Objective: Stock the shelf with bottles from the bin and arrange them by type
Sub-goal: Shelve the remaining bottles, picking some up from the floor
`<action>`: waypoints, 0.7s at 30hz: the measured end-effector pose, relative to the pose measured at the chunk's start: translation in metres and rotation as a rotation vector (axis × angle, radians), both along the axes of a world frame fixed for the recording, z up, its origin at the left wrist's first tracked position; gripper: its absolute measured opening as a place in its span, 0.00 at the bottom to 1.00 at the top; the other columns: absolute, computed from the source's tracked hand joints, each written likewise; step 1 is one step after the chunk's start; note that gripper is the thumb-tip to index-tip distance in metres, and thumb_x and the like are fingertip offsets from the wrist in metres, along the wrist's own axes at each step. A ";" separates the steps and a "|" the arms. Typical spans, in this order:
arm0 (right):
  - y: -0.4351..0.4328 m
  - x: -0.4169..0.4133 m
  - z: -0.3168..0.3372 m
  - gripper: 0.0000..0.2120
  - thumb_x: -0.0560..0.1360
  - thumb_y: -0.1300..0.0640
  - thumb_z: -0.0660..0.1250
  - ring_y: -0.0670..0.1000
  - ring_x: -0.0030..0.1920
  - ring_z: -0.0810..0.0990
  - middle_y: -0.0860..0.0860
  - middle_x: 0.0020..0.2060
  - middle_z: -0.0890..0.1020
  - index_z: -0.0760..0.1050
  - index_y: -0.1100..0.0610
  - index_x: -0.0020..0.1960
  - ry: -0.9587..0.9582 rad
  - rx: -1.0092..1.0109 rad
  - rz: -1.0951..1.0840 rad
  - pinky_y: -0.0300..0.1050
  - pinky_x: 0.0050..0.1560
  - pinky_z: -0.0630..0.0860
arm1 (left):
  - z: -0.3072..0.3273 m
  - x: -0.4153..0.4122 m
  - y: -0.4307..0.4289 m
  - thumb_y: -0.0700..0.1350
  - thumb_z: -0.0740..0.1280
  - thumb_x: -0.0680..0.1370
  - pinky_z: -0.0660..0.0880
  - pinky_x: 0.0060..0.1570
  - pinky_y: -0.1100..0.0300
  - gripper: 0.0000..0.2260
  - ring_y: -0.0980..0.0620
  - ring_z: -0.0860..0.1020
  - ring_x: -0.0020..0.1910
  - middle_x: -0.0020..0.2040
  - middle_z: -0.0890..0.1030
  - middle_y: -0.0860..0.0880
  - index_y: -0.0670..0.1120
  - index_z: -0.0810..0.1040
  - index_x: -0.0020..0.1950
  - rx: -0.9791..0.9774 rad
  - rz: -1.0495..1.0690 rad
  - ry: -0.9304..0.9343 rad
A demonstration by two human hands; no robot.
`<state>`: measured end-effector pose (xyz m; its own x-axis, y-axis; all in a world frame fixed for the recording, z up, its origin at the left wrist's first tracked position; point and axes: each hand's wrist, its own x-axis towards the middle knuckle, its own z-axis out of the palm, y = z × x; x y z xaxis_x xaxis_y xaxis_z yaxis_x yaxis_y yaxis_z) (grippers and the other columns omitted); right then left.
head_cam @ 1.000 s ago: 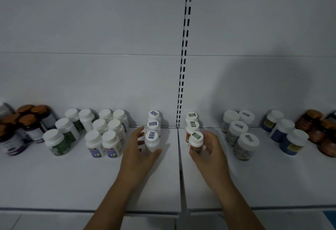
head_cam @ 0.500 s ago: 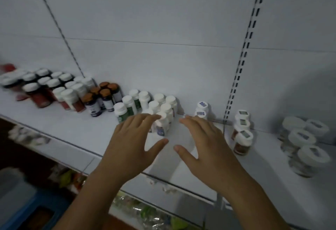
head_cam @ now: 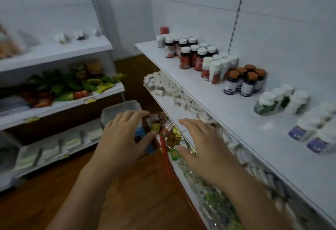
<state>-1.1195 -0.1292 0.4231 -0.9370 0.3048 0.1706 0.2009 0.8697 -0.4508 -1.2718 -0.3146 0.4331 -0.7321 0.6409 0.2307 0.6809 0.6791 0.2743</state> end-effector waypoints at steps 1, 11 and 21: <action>-0.015 -0.021 -0.002 0.31 0.82 0.38 0.61 0.43 0.76 0.59 0.39 0.77 0.61 0.55 0.41 0.81 -0.012 -0.001 0.024 0.45 0.77 0.58 | -0.004 -0.017 -0.022 0.70 0.62 0.78 0.70 0.73 0.46 0.30 0.53 0.66 0.75 0.75 0.70 0.59 0.62 0.63 0.78 0.003 0.036 -0.016; -0.173 -0.222 -0.028 0.31 0.82 0.38 0.62 0.40 0.76 0.58 0.36 0.76 0.62 0.54 0.39 0.81 -0.094 -0.039 0.247 0.50 0.80 0.60 | -0.044 -0.176 -0.219 0.67 0.63 0.79 0.71 0.73 0.48 0.29 0.56 0.68 0.75 0.74 0.71 0.59 0.62 0.63 0.79 0.031 0.287 -0.111; -0.266 -0.381 -0.057 0.30 0.82 0.40 0.63 0.42 0.77 0.59 0.38 0.76 0.64 0.56 0.39 0.81 -0.163 -0.087 0.487 0.49 0.79 0.59 | -0.081 -0.275 -0.324 0.64 0.66 0.80 0.73 0.72 0.50 0.26 0.57 0.71 0.73 0.72 0.73 0.60 0.61 0.66 0.77 0.096 0.477 -0.190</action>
<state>-1.5002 -0.3947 0.3661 -0.9861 -0.1660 0.0044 -0.1438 0.8404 -0.5226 -1.5469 -0.6387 0.3519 -0.9721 0.2088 0.1066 0.2345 0.8674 0.4388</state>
